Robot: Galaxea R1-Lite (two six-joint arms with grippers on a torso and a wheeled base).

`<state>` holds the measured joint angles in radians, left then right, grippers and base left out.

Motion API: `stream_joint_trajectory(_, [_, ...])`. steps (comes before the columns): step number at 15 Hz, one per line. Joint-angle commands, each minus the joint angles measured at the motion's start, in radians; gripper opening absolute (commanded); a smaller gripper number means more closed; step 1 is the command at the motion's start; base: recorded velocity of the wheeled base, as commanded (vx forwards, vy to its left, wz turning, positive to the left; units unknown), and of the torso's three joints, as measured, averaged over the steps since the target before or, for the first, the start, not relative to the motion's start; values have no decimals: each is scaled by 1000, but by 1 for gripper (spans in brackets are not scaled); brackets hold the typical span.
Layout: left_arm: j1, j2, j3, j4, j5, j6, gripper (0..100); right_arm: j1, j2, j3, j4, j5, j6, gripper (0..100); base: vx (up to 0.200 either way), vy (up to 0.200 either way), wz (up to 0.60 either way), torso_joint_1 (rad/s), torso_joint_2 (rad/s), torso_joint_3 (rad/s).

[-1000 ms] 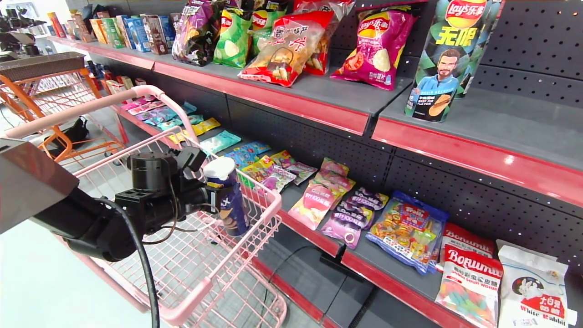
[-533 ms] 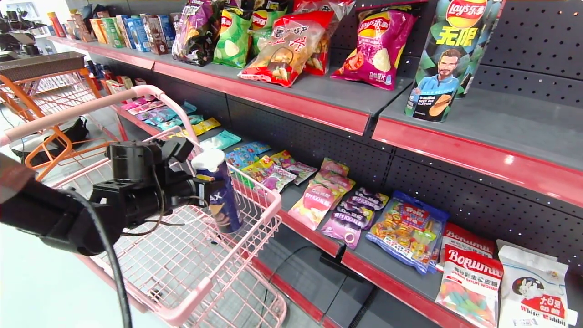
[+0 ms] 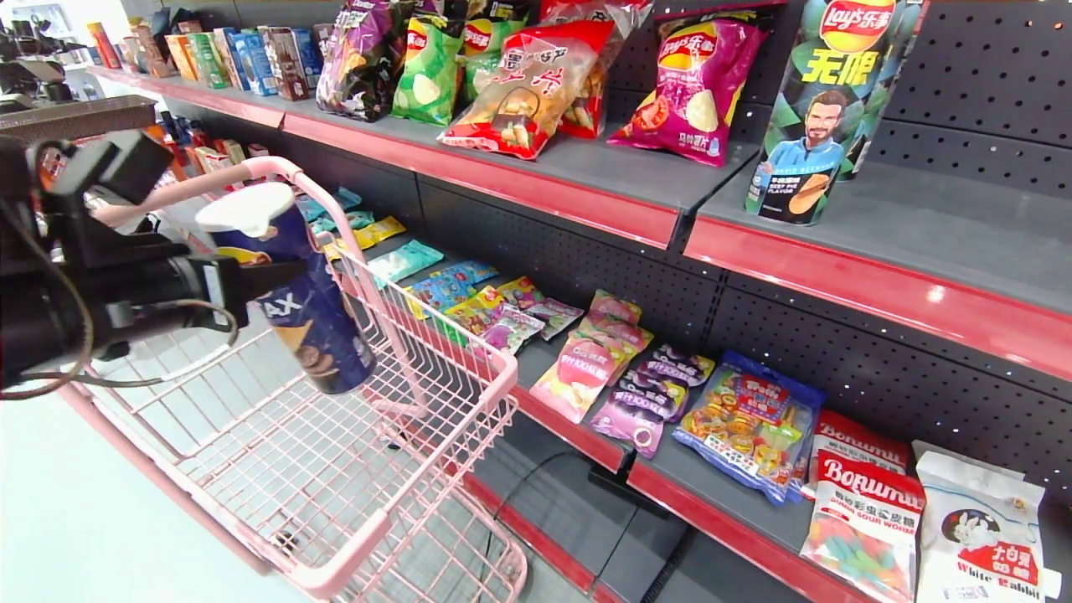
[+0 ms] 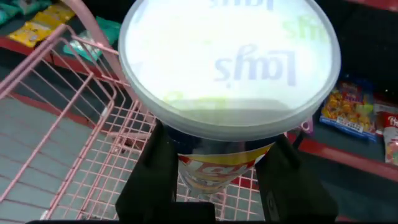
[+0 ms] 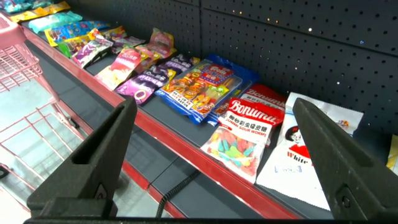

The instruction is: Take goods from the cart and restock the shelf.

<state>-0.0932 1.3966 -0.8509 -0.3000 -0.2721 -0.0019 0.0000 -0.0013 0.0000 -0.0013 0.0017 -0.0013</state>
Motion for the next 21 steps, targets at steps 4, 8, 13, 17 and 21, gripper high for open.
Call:
stream_joint_trajectory(4, [23, -487, 128, 111, 34, -3, 0, 0, 1, 0, 0, 0, 0, 100, 0, 0, 0, 0, 0, 0])
stream_joint_trajectory(8, [35, -625, 250, 110, 47, 8, 0, 0, 1, 0, 0, -3, -3, 100, 0, 0, 0, 0, 0, 0])
stream_joint_trajectory(13, [35, -642, 268, 107, 83, 17, 0, 0, 1, 0, 0, -5, -3, 100, 0, 0, 0, 0, 0, 0])
stream_joint_trajectory(17, [35, -656, 282, 108, 83, 23, 0, 0, 1, 0, 0, -5, -3, 100, 0, 0, 0, 53, -207, -154])
stream_joint_trajectory(21, [35, -657, 288, 108, 83, 23, 0, 0, 1, 0, 0, -5, -3, 100, 0, 0, 0, 143, -464, -333])
